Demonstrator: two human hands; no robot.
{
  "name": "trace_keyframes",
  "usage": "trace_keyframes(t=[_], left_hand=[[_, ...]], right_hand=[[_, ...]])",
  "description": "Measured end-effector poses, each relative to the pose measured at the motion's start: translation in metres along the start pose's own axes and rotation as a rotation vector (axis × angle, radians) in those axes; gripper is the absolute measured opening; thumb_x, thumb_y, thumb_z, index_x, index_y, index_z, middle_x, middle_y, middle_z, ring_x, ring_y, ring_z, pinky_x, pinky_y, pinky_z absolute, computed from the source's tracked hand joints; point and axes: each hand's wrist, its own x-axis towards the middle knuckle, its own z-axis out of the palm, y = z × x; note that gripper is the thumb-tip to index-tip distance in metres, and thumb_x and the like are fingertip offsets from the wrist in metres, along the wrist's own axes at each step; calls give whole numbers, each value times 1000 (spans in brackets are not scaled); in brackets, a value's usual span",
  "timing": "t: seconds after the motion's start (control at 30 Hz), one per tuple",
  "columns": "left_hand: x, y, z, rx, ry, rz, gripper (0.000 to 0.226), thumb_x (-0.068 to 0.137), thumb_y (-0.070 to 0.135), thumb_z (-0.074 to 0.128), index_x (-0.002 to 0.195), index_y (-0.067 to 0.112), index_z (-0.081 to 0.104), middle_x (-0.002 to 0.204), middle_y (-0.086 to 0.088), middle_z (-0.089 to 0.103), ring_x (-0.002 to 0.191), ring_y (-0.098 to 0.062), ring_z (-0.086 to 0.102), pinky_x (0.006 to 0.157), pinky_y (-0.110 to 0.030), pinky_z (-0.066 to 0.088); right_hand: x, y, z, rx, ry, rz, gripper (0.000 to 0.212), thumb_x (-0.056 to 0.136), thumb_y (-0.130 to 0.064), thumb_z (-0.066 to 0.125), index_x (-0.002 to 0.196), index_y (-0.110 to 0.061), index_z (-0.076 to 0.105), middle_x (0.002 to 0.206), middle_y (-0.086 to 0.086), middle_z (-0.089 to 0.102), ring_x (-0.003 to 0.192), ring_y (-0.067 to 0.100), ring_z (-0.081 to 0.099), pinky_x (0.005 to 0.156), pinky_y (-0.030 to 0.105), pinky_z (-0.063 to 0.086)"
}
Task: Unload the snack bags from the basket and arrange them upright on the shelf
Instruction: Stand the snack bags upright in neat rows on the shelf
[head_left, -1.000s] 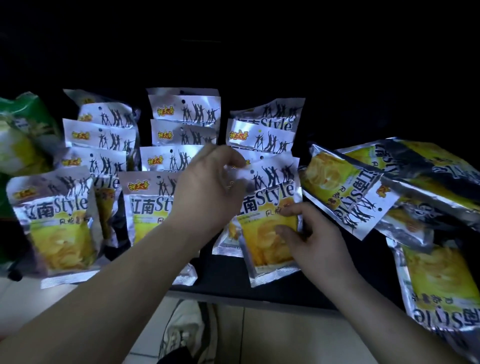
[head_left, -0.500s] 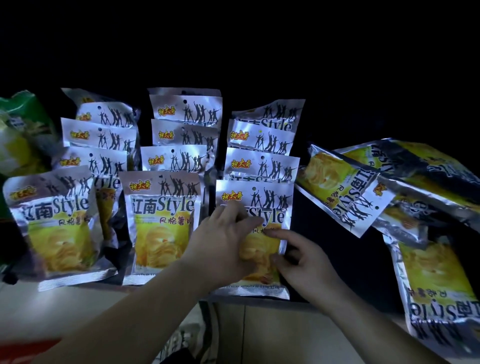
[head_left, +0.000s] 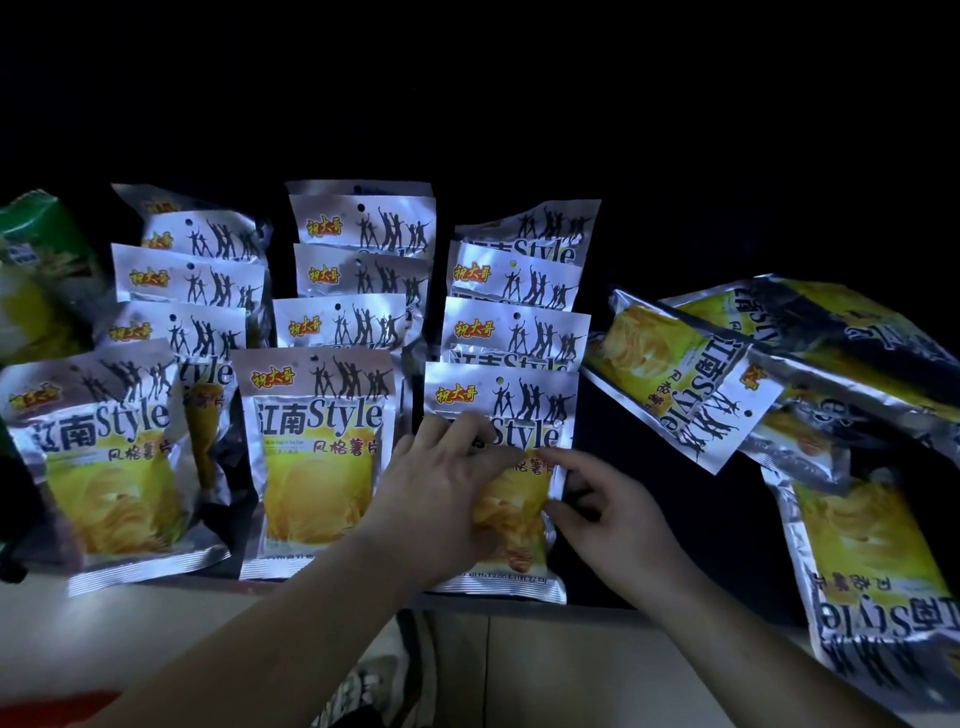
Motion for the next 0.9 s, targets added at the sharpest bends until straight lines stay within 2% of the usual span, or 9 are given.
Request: trace_keyframes(t=[0.13, 0.27, 0.37, 0.47, 0.57, 0.67, 0.7, 0.8, 0.9], left_hand=[[1, -2, -1, 14, 7, -10, 85, 56, 61, 73, 137, 50, 47, 127, 13, 43, 111, -20, 43, 95, -40, 46], [3, -1, -3, 13, 3, -11, 83, 56, 59, 74, 134, 46, 51, 124, 11, 44, 111, -22, 42, 94, -40, 46], [9, 2, -6, -71, 76, -5, 77, 54, 57, 72, 128, 42, 60, 120, 10, 49, 108, -21, 44, 90, -42, 49], [15, 11, -6, -184, 183, 66, 67, 61, 50, 74, 125, 31, 66, 118, 5, 54, 106, -23, 51, 85, -43, 52], [22, 23, -7, -249, 256, 116, 56, 75, 42, 71, 129, 25, 64, 116, 2, 55, 103, -24, 56, 82, -42, 53], [30, 39, -11, -320, 253, 97, 53, 82, 38, 69, 133, 28, 60, 118, 7, 53, 99, -19, 61, 78, -35, 55], [33, 47, -13, -357, 223, 75, 53, 83, 41, 69, 135, 31, 58, 120, 11, 51, 97, -13, 62, 77, -31, 54], [47, 78, -23, -431, 130, 42, 58, 86, 48, 71, 140, 38, 51, 125, 22, 46, 97, -1, 59, 78, -23, 50], [76, 109, -34, -428, 40, 89, 65, 84, 51, 70, 143, 38, 47, 135, 17, 46, 110, -5, 58, 91, -29, 52]], right_hand=[[3, 4, 0, -69, 13, -17, 63, 89, 0, 69, 113, -58, 66, 82, -6, 63, 73, 14, 64, 72, 24, 54], [3, -1, -2, -57, 42, -60, 58, 87, -4, 72, 115, -55, 67, 94, -1, 65, 78, 10, 66, 74, 17, 53], [0, -11, -10, 8, 93, -78, 51, 87, -1, 72, 112, -45, 72, 96, -3, 65, 80, 8, 67, 74, 13, 50], [-1, -22, -27, 34, 151, -40, 43, 88, -4, 72, 107, -43, 74, 101, -3, 68, 83, 2, 66, 73, 7, 47], [-3, -31, -49, 67, 185, 24, 35, 91, -14, 73, 112, -42, 74, 103, -4, 69, 84, 5, 65, 74, 13, 51], [-8, -50, -75, 109, 227, 42, 26, 93, -19, 71, 112, -37, 73, 96, -4, 70, 82, 13, 65, 75, 33, 59], [-9, -57, -86, 93, 257, 23, 23, 94, -20, 70, 112, -34, 73, 94, -6, 70, 79, 9, 65, 75, 33, 59], [-15, -77, -120, -45, 375, -96, 21, 95, -27, 68, 114, -35, 72, 100, -15, 69, 89, -3, 62, 72, 15, 52], [-20, -86, -151, -180, 491, -272, 20, 96, -31, 63, 115, -33, 71, 108, -19, 62, 100, 3, 63, 80, 30, 57]])
